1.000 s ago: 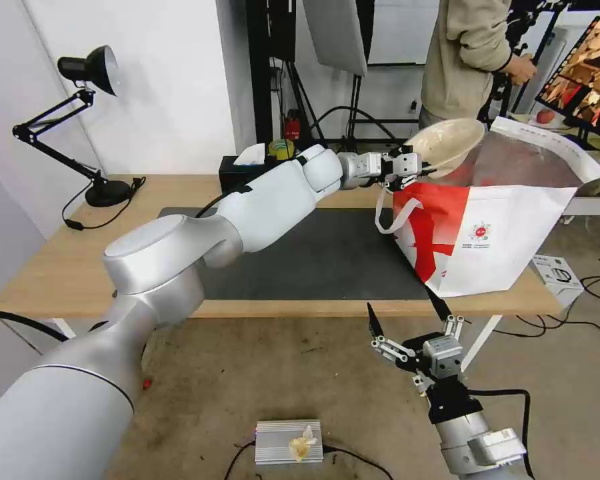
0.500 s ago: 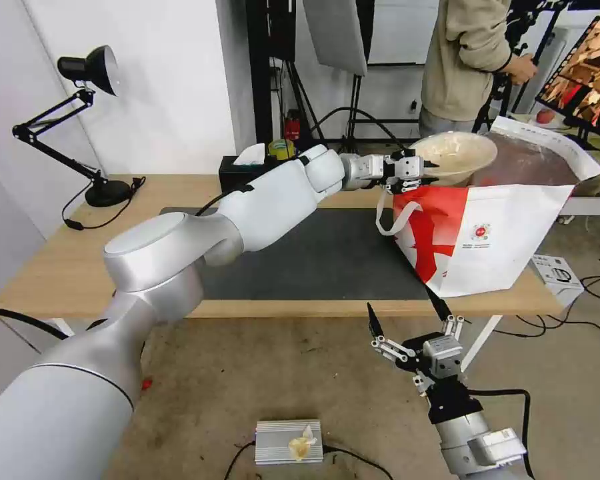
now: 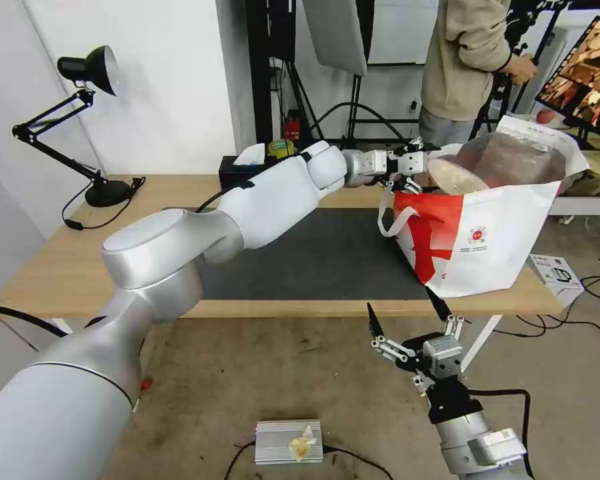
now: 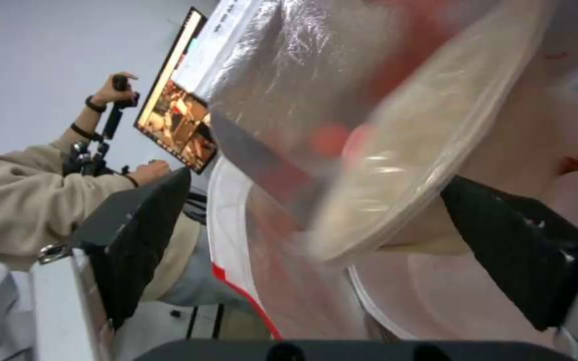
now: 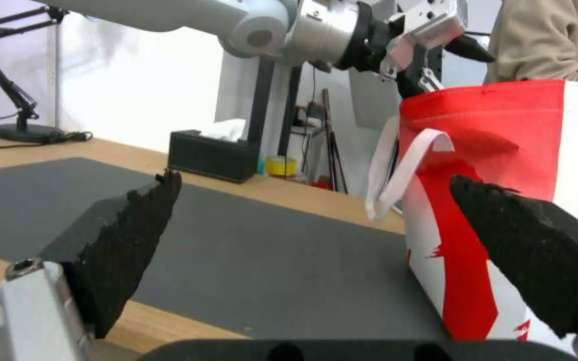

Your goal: Pick up the trash from the table and place it into the takeout bag.

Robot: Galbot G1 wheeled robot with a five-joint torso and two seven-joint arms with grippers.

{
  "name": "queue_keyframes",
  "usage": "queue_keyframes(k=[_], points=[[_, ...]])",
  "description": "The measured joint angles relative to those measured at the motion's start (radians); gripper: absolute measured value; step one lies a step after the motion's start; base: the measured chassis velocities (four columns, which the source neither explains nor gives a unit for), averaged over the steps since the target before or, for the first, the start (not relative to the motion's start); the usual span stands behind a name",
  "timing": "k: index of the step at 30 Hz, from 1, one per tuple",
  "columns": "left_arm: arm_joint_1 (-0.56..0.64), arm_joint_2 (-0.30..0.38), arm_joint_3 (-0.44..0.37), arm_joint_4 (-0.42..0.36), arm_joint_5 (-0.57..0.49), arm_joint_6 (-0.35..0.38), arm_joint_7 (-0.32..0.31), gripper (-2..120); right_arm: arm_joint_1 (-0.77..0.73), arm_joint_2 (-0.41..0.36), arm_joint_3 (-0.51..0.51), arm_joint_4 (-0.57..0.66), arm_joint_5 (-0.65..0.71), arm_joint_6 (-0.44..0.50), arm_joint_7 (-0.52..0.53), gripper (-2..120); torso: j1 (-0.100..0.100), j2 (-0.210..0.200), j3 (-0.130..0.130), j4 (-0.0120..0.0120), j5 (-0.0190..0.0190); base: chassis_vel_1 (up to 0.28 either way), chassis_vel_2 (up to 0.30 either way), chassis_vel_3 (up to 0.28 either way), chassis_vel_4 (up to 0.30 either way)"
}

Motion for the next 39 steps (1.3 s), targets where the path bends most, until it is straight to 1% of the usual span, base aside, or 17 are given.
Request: queue_keyframes(k=[1, 3, 6, 11, 18, 22, 24, 26, 28, 30, 31, 33, 34, 36, 38, 39], points=[[0.000, 0.000, -0.001, 0.000, 0.001, 0.000, -0.004, 100, 0.000, 0.000, 0.000, 0.000, 0.000, 0.000, 0.000, 100, 0.000, 0.000, 0.000, 0.0000, 0.0000, 0.000, 0.000, 0.000, 0.000], [-0.002, 0.000, -0.010, -0.002, 0.007, 0.000, -0.033, 100, 0.000, 0.000, 0.000, 0.000, 0.000, 0.000, 0.000, 100, 0.000, 0.000, 0.000, 0.0000, 0.0000, 0.000, 0.000, 0.000, 0.000], [-0.003, 0.000, -0.017, -0.002, 0.014, -0.001, -0.043, 100, 0.000, 0.000, 0.000, 0.000, 0.000, 0.000, 0.000, 100, 0.000, 0.000, 0.000, 0.0000, 0.0000, 0.000, 0.000, 0.000, 0.000], [-0.003, 0.001, -0.039, -0.004, 0.017, -0.001, -0.055, 100, 0.000, 0.000, 0.000, 0.000, 0.000, 0.000, 0.000, 100, 0.000, 0.000, 0.000, 0.0000, 0.0000, 0.000, 0.000, 0.000, 0.000], [-0.019, 0.002, -0.057, -0.011, -0.002, -0.002, -0.054, 100, 0.000, 0.000, 0.000, 0.000, 0.000, 0.000, 0.000, 100, 0.000, 0.000, 0.000, 0.0000, 0.0000, 0.000, 0.000, 0.000, 0.000], [-0.032, 0.004, -0.081, -0.031, -0.070, 0.014, -0.038, 100, 0.000, 0.000, 0.000, 0.000, 0.000, 0.000, 0.000, 100, 0.000, 0.000, 0.000, 0.0000, 0.0000, 0.000, 0.000, 0.000, 0.000], [-0.033, 0.005, -0.085, -0.037, -0.088, 0.021, -0.034, 100, 0.000, 0.000, 0.000, 0.000, 0.000, 0.000, 0.000, 100, 0.000, 0.000, 0.000, -0.0001, 0.0000, 0.000, 0.000, 0.000, 0.000], [-0.035, 0.019, -0.098, -0.063, -0.114, 0.045, -0.026, 100, 0.000, 0.000, 0.000, 0.000, 0.000, 0.000, 0.000, 100, 0.000, 0.000, 0.000, -0.0002, 0.0000, 0.000, 0.000, 0.000, 0.000], [-0.035, 0.028, -0.102, -0.074, -0.121, 0.054, -0.023, 100, 0.000, 0.000, 0.000, 0.000, 0.000, 0.000, 0.000, 100, 0.000, 0.000, 0.000, -0.0001, 0.0000, 0.000, 0.000, 0.000, 0.000], [-0.028, 0.057, -0.114, -0.116, -0.168, 0.087, -0.023, 100, 0.000, 0.000, 0.000, 0.000, 0.000, 0.000, 0.000, 100, 0.000, 0.000, 0.000, 0.0000, -0.0001, 0.000, 0.000, 0.000, 0.000], [-0.028, 0.057, -0.114, -0.116, -0.168, 0.087, -0.023, 100, 0.000, 0.000, 0.000, 0.000, 0.000, 0.000, 0.000, 100, 0.000, 0.000, 0.000, 0.0000, -0.0001, 0.000, 0.000, 0.000, 0.000], [-0.010, 0.089, -0.120, -0.158, -0.235, 0.118, -0.030, 100, 0.000, 0.000, 0.000, 0.000, 0.000, 0.000, 0.000, 100, 0.000, 0.000, 0.000, 0.0001, -0.0001, 0.000, 0.000, 0.000, 0.000], [-0.010, 0.089, -0.120, -0.158, -0.235, 0.118, -0.030, 100, 0.000, 0.000, 0.000, 0.000, 0.000, 0.000, 0.000, 100, 0.000, 0.000, 0.000, 0.0001, -0.0001, 0.000, 0.000, 0.000, 0.000], [0.009, 0.108, -0.133, -0.191, -0.292, 0.140, -0.041, 100, 0.000, 0.000, 0.000, 0.000, 0.000, 0.000, 0.000, 100, 0.000, 0.000, 0.000, 0.0003, -0.0002, 0.000, 0.000, 0.000, 0.000], [0.038, 0.130, -0.149, -0.239, -0.355, 0.166, -0.067, 100, 0.000, 0.000, 0.000, 0.000, 0.000, 0.000, 0.000, 100, 0.000, 0.000, 0.000, 0.0000, -0.0002, 0.000, 0.000, 0.000, 0.000], [0.038, 0.130, -0.149, -0.239, -0.355, 0.166, -0.067, 100, 0.000, 0.000, 0.000, 0.000, 0.000, 0.000, 0.000, 100, 0.000, 0.000, 0.000, 0.0000, -0.0002, 0.000, 0.000, 0.000, 0.000]])
